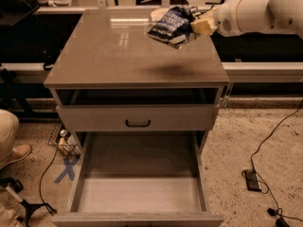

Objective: Pick blue chip bag from middle drawer and place on counter

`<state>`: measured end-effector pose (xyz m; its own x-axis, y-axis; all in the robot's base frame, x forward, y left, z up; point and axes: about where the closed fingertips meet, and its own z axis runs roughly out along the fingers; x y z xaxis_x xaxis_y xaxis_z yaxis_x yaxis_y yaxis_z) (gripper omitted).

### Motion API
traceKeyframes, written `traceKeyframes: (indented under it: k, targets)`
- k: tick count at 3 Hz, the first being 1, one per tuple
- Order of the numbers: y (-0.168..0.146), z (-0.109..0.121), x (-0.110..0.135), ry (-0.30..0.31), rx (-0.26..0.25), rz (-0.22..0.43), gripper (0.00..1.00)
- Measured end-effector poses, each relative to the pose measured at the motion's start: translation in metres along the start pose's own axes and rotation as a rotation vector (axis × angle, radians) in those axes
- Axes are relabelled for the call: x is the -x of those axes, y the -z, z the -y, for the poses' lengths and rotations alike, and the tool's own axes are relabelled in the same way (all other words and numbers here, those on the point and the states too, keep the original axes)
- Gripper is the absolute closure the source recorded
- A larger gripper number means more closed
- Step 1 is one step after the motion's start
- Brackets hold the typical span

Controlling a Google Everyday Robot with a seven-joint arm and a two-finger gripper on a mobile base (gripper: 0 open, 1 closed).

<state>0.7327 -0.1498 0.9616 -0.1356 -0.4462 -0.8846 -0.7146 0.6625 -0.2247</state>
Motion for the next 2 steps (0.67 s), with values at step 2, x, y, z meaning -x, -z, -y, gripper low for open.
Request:
traceKeyframes:
  k: [2]
  targets:
    - [-0.059,0.011,-0.009,-0.056,0.015,-0.093,0.35]
